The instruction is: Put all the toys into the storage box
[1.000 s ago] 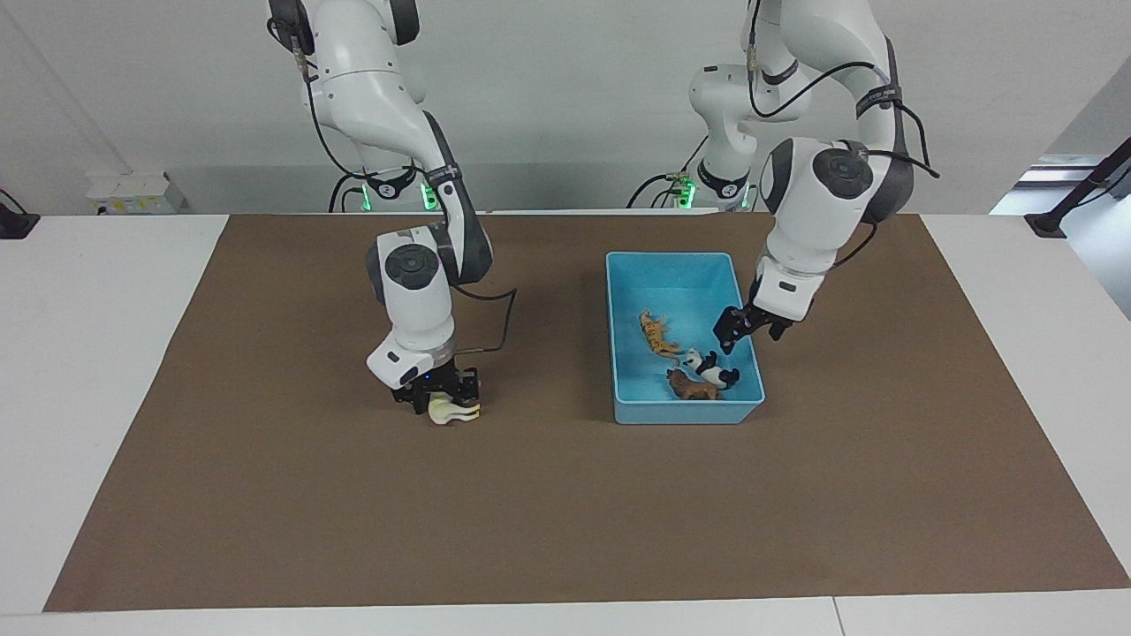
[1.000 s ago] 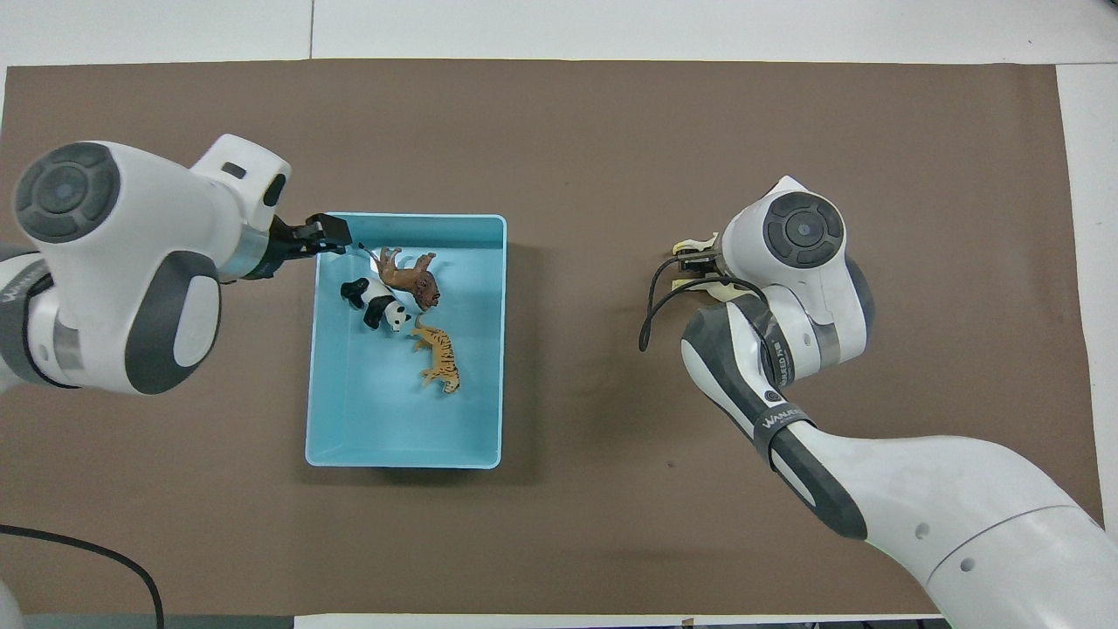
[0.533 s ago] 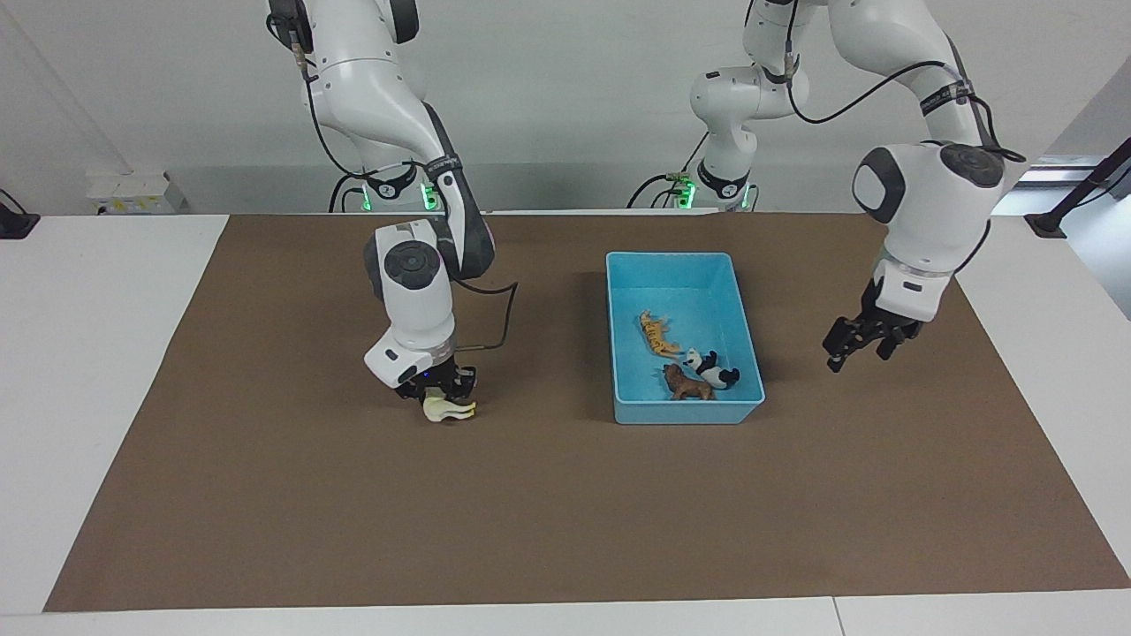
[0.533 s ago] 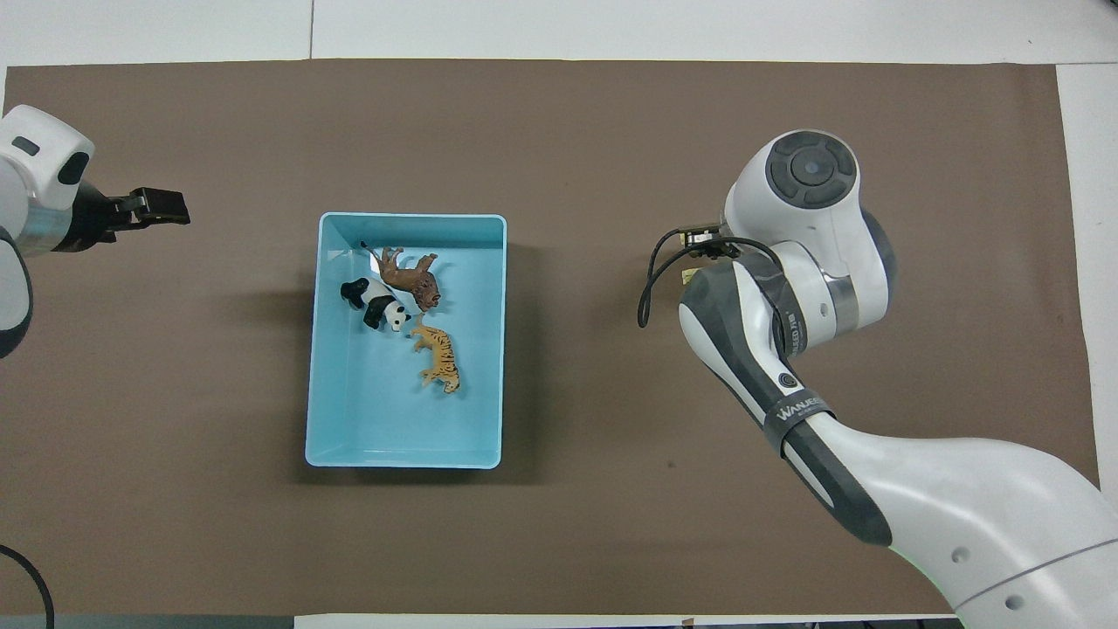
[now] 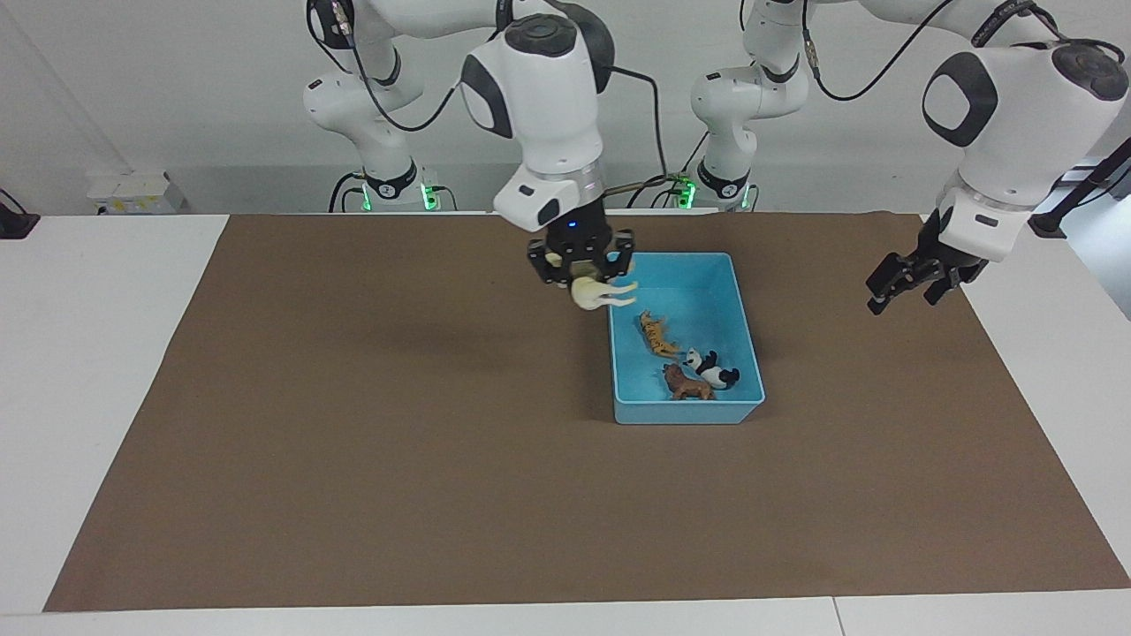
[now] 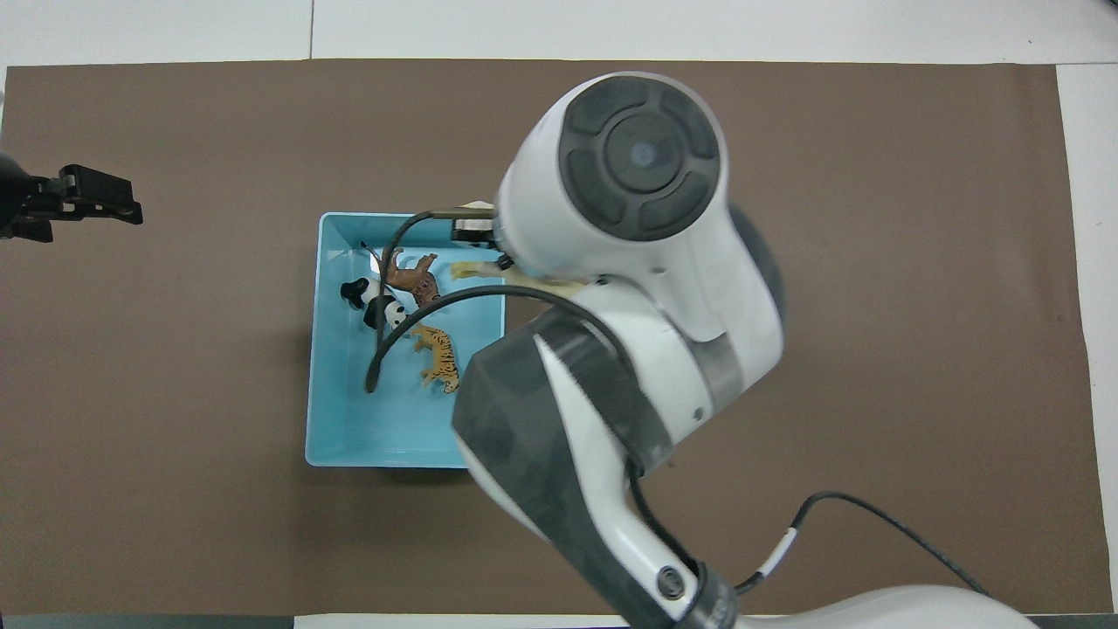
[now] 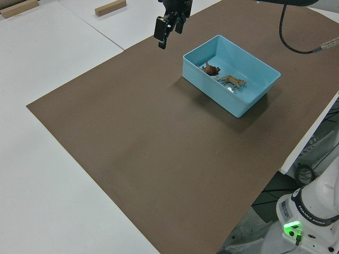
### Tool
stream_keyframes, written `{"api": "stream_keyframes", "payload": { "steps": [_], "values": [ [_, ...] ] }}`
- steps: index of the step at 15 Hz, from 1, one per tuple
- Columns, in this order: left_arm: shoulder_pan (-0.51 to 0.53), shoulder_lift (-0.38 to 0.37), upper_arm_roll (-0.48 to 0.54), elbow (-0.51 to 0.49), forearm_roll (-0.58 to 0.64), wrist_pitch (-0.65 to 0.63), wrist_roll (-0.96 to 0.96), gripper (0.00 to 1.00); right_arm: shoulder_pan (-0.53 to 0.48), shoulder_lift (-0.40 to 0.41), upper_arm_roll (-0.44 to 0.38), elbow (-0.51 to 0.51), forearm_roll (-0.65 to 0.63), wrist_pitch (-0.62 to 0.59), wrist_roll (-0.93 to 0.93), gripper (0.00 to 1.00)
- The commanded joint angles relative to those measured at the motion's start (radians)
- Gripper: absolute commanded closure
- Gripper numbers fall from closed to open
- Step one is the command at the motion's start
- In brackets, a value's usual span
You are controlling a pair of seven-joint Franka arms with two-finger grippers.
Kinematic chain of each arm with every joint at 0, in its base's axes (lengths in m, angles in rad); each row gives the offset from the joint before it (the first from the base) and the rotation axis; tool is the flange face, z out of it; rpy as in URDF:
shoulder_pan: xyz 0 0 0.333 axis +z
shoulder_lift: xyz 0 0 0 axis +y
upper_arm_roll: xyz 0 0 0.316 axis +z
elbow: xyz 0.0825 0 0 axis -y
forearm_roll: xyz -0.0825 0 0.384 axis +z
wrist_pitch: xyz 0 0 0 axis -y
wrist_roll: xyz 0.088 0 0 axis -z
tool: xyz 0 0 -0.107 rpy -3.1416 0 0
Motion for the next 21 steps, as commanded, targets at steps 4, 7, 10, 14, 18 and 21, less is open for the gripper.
{"api": "stream_keyframes", "payload": {
  "steps": [4,7,10,14,18,21],
  "values": [
    [-0.008,-0.176,0.009,-0.182,0.003,-0.045,0.007,0.00,0.093,0.116,-0.001,-0.087,0.043,0.367,0.085,1.00],
    [-0.007,-0.176,0.011,-0.182,0.003,-0.034,0.005,0.00,0.130,0.128,-0.003,-0.073,0.054,0.386,0.314,0.00],
    [-0.007,-0.175,0.011,-0.180,0.003,-0.035,0.004,0.00,0.127,0.104,-0.008,-0.068,0.058,0.228,0.371,0.00],
    [0.006,-0.164,0.009,-0.136,0.002,-0.088,0.005,0.00,0.092,-0.023,-0.044,-0.071,0.040,-0.016,0.353,0.00],
    [-0.001,-0.144,0.009,-0.079,0.002,-0.129,0.005,0.00,-0.067,-0.096,-0.057,-0.078,-0.074,-0.210,0.038,0.00],
    [-0.004,-0.144,0.011,-0.050,0.002,-0.152,0.004,0.00,-0.245,-0.103,-0.058,-0.078,-0.077,-0.221,-0.267,0.00]
  ]
}}
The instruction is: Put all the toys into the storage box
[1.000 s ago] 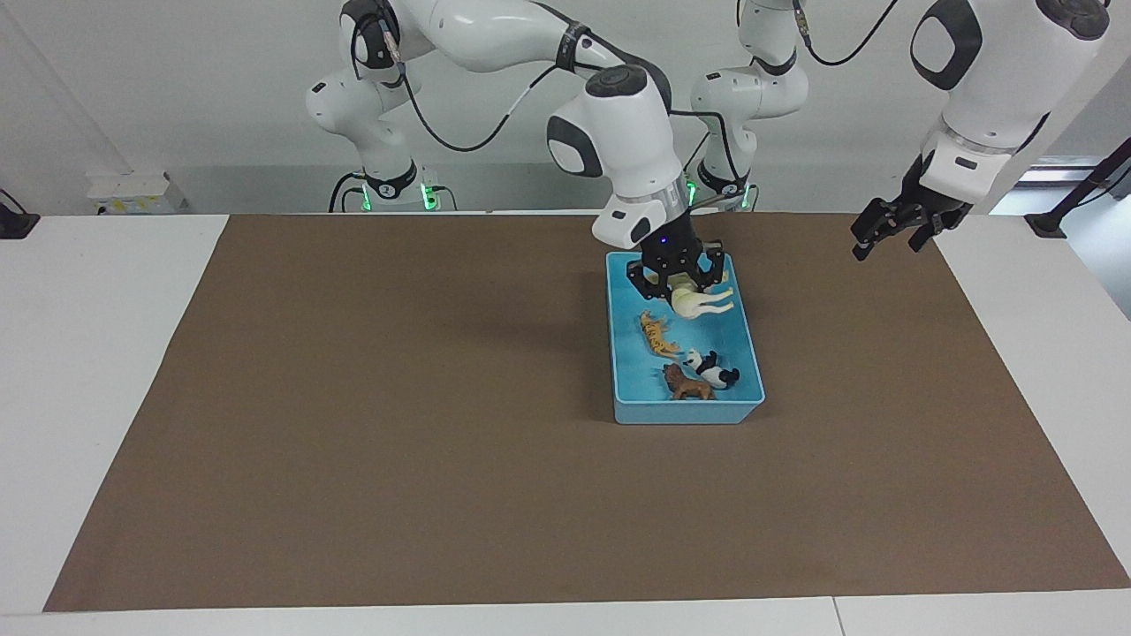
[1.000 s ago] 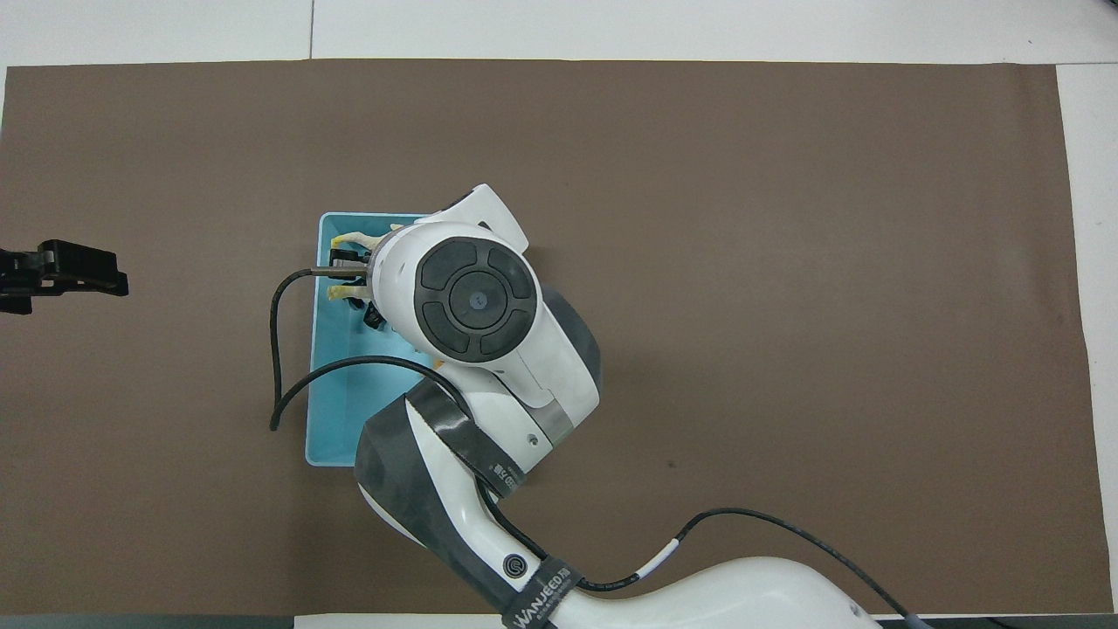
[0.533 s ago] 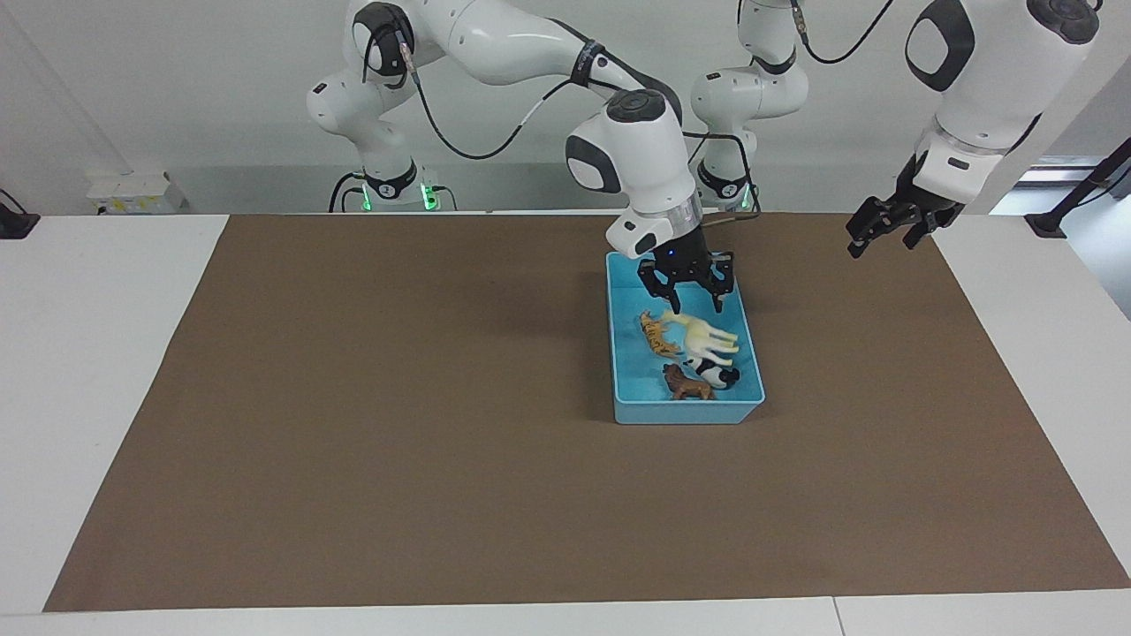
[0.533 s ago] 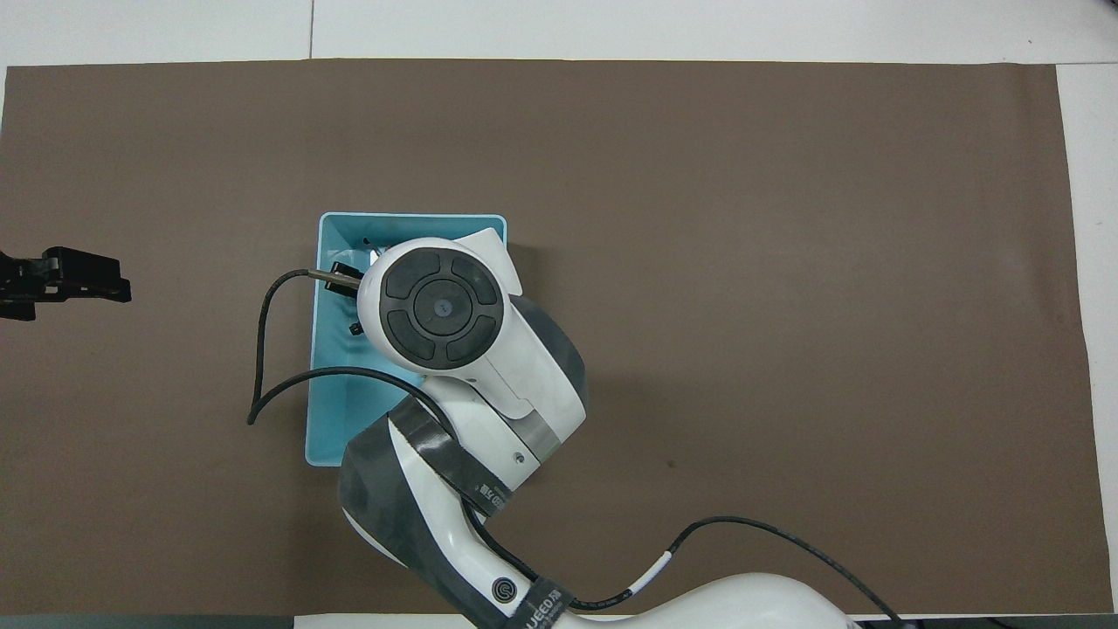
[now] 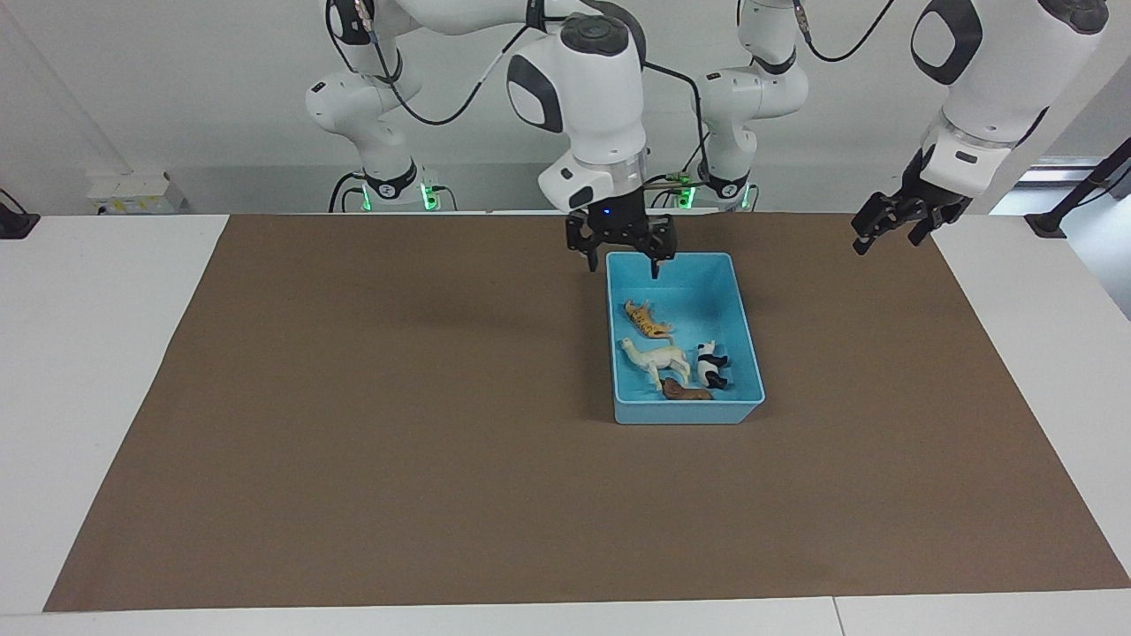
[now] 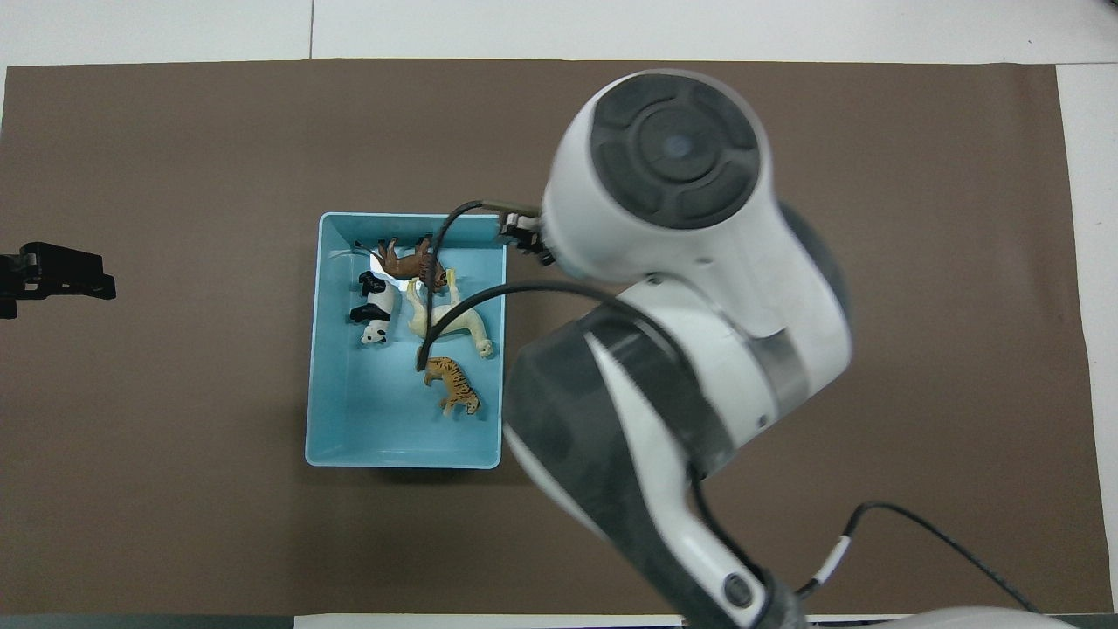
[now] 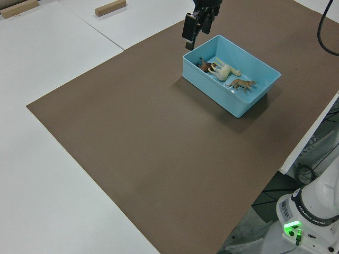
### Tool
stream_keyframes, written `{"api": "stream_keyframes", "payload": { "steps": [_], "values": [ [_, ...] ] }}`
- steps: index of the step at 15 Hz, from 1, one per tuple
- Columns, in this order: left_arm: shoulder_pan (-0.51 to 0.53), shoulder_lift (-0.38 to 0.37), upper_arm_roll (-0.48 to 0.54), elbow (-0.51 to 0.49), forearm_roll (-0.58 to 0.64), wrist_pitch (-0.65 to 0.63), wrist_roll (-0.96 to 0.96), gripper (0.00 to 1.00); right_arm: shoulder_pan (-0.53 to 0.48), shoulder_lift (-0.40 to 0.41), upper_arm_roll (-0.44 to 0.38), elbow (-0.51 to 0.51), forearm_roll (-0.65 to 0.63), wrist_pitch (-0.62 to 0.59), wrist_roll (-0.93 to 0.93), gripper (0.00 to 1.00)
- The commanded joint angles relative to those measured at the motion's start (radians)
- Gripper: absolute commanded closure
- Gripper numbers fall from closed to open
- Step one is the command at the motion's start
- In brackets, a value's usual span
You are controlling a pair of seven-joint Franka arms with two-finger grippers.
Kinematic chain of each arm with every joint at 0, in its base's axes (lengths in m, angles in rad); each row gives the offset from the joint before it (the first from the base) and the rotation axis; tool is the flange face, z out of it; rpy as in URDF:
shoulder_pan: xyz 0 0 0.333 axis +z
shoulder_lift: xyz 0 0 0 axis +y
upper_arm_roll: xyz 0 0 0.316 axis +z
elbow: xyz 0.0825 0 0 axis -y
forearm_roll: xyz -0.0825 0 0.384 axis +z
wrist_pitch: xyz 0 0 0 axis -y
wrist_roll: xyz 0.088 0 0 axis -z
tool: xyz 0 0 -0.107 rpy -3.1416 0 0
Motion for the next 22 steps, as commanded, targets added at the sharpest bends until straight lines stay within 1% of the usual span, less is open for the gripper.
{"api": "stream_keyframes", "payload": {
  "steps": [1,3,5,7,10,12,14,19,21,22],
  "values": [
    [-0.004,0.014,0.003,0.047,0.002,-0.047,0.003,0.00,-0.165,-0.016,0.012,-0.026,-0.008,-0.001,-0.267,0.00],
    [-0.007,0.013,0.003,0.043,0.002,-0.041,0.003,0.00,-0.272,-0.031,0.012,-0.035,-0.008,-0.012,-0.438,0.00],
    [-0.007,0.011,0.001,0.039,0.002,-0.038,0.003,0.00,-0.349,-0.053,0.012,-0.058,-0.015,-0.032,-0.530,0.00],
    [-0.008,0.010,0.001,0.038,0.002,-0.038,0.002,0.00,-0.426,-0.073,0.012,-0.066,-0.023,-0.114,-0.605,0.00],
    [-0.008,0.002,0.001,0.020,0.002,-0.032,0.007,0.00,-0.506,-0.116,0.012,-0.077,-0.024,-0.215,-0.730,0.00],
    [-0.007,0.001,0.003,0.015,0.002,-0.041,0.000,0.00,-0.530,-0.161,0.012,-0.116,-0.026,-0.246,-0.742,0.00],
    [0.001,0.001,0.003,0.015,0.002,-0.038,0.000,0.00,-0.534,-0.233,0.012,-0.196,-0.029,-0.236,-0.742,0.00],
    [0.004,0.001,0.003,0.015,0.003,-0.038,0.000,0.00,-0.535,-0.381,0.012,-0.339,-0.104,-0.230,-0.739,0.00],
    [0.004,0.001,0.003,0.015,0.002,-0.038,0.000,0.00,-0.532,-0.421,0.013,-0.394,-0.126,-0.198,-0.732,0.00],
    [0.005,0.001,0.003,0.015,0.002,-0.038,0.000,0.00,-0.534,-0.429,0.013,-0.409,-0.130,-0.179,-0.733,0.00]
  ]
}}
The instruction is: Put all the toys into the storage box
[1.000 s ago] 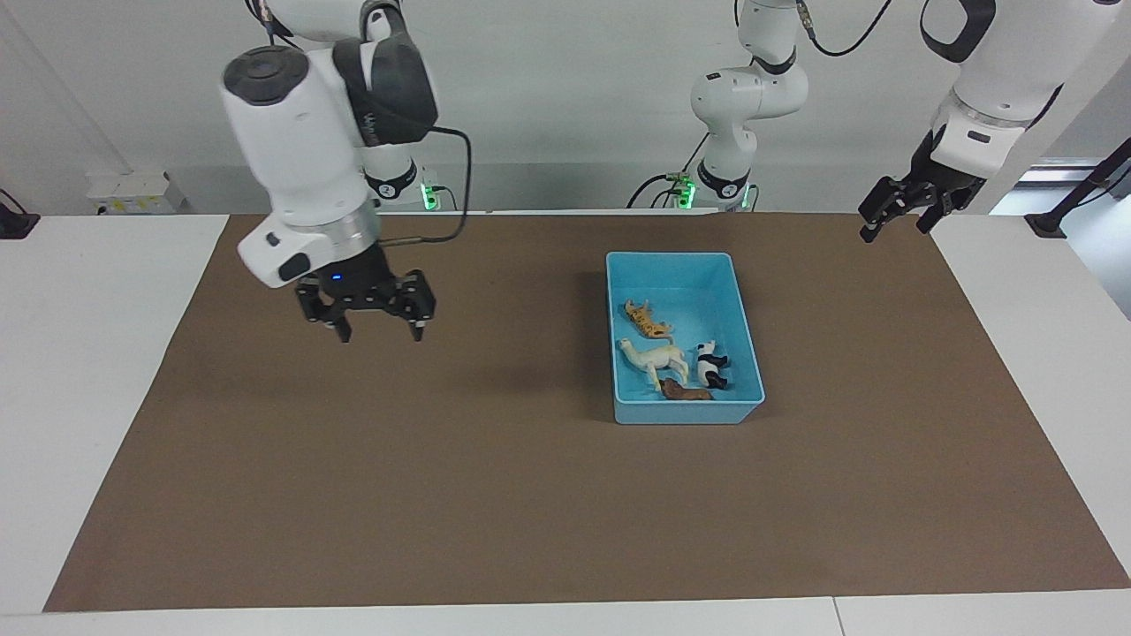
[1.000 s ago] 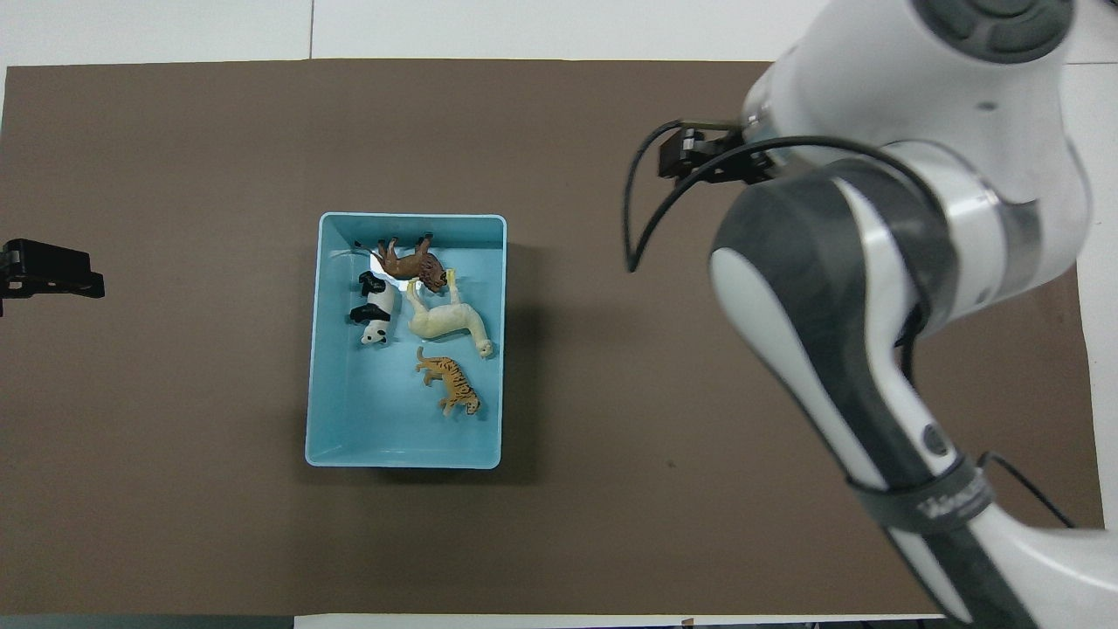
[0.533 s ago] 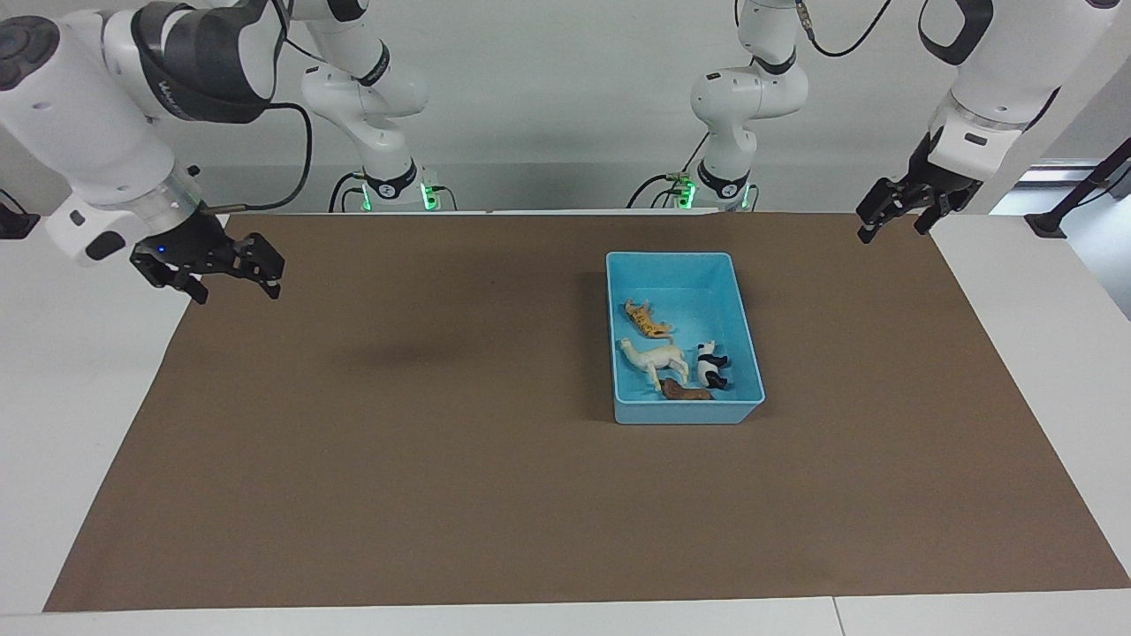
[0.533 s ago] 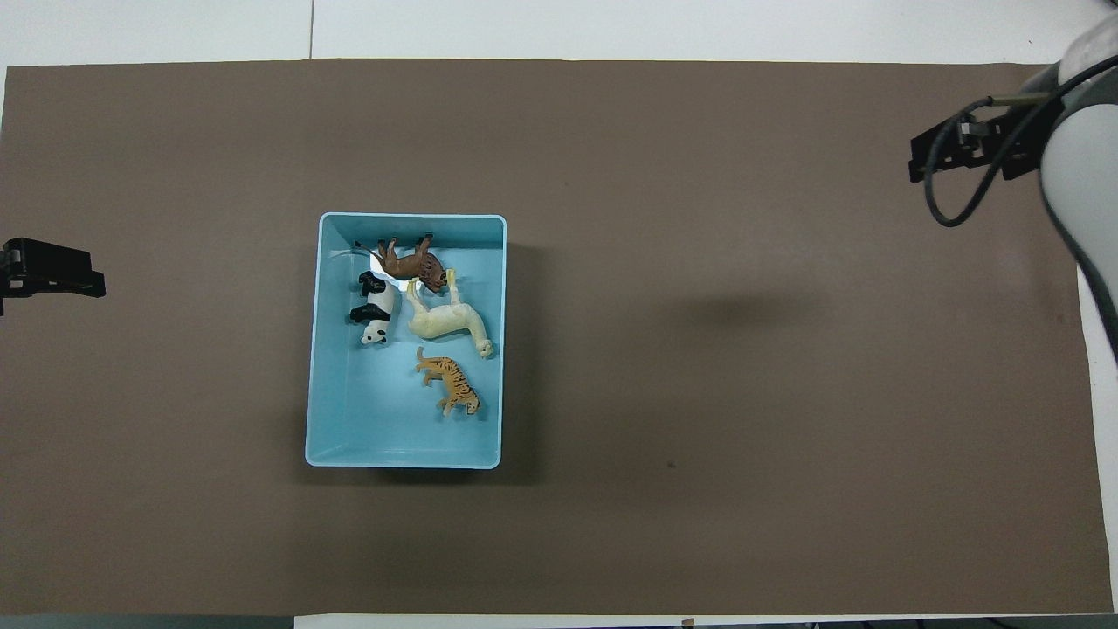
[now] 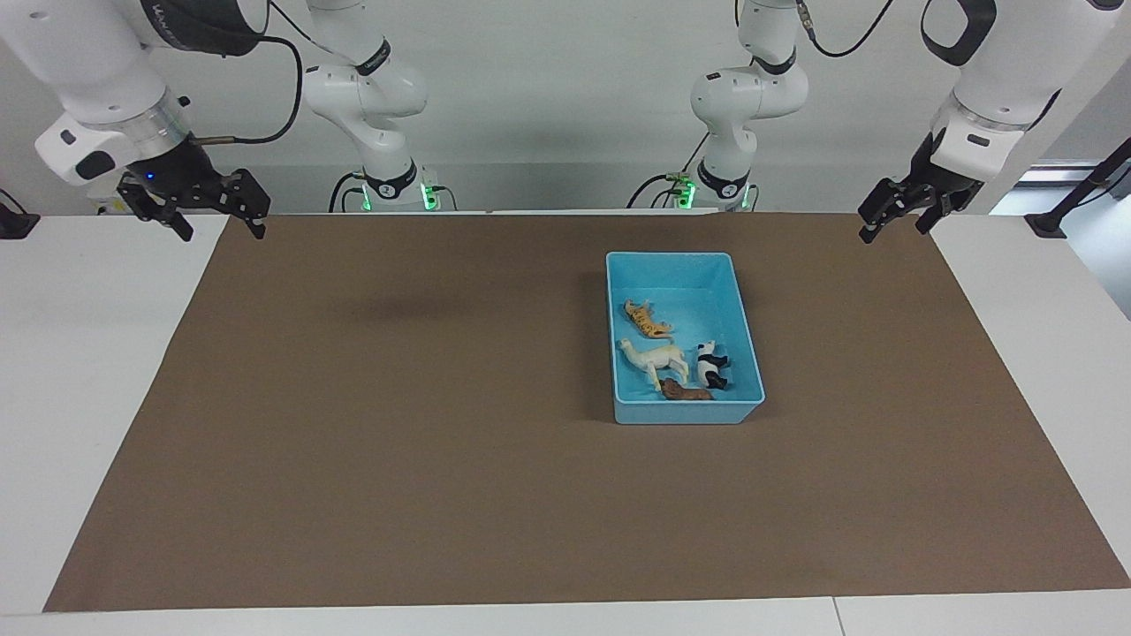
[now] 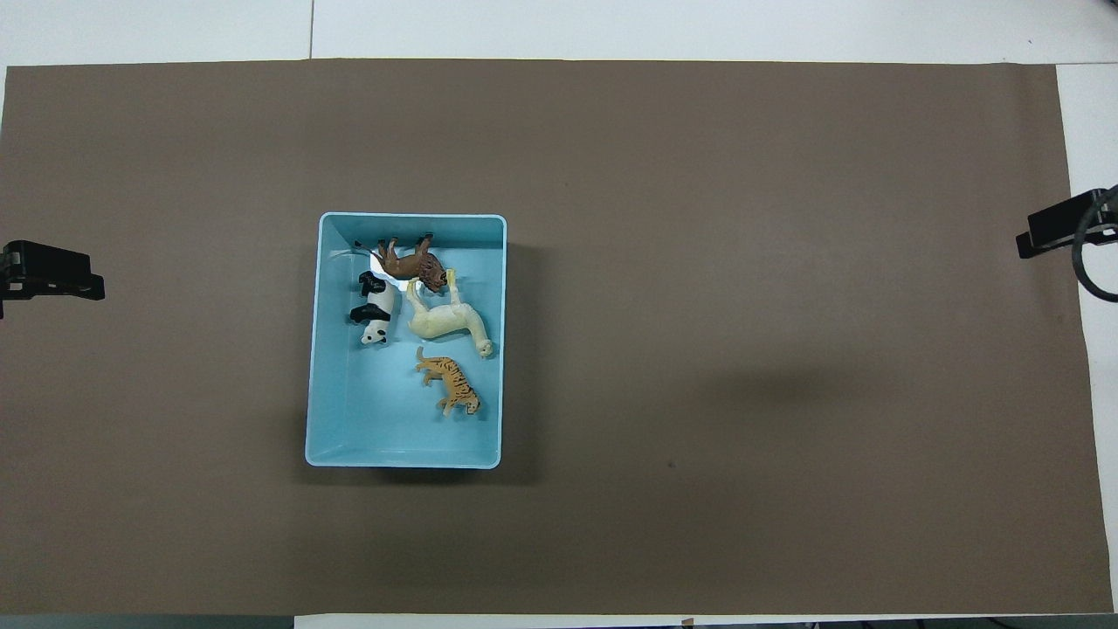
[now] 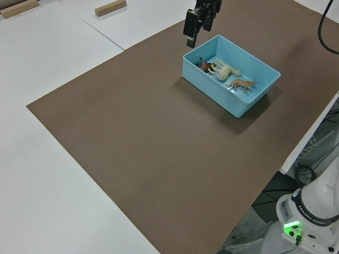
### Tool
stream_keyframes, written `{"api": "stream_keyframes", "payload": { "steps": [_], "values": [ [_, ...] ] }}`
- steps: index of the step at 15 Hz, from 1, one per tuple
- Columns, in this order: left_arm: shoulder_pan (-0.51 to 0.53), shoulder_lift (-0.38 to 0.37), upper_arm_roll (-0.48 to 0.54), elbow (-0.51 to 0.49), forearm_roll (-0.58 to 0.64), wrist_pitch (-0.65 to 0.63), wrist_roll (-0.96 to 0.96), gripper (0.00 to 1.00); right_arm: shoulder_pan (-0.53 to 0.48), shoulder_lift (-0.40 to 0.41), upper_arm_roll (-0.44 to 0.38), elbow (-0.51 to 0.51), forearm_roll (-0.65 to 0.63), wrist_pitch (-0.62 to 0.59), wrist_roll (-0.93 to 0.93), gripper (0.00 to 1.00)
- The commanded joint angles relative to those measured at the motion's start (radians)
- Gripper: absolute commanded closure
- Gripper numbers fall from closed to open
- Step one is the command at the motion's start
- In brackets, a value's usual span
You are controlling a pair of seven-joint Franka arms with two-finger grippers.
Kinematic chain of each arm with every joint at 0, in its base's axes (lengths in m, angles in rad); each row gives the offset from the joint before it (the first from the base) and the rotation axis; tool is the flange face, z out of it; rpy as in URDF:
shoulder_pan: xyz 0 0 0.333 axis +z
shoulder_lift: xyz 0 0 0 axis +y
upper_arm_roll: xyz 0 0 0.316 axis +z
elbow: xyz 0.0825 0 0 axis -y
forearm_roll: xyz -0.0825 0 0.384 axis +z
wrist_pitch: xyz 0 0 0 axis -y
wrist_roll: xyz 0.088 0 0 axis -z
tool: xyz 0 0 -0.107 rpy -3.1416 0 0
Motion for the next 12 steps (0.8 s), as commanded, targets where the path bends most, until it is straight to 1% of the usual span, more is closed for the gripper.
{"api": "stream_keyframes", "payload": {
  "steps": [1,3,5,12],
  "values": [
    [0.005,-0.001,0.000,0.000,0.002,-0.016,0.000,0.00,-0.009,-0.059,0.012,-0.093,-0.030,0.062,-0.004,0.00],
    [0.005,-0.001,0.000,0.000,0.002,-0.016,0.000,0.00,-0.031,-0.056,0.022,-0.061,-0.021,0.055,-0.003,0.00],
    [0.005,-0.001,0.000,0.000,0.002,-0.016,0.000,0.00,-0.033,-0.047,0.020,-0.032,-0.010,0.022,-0.004,0.00],
    [0.005,-0.001,0.000,0.001,0.002,-0.018,-0.001,0.00,-0.033,-0.050,0.020,-0.032,-0.004,0.010,-0.004,0.00]
  ]
}}
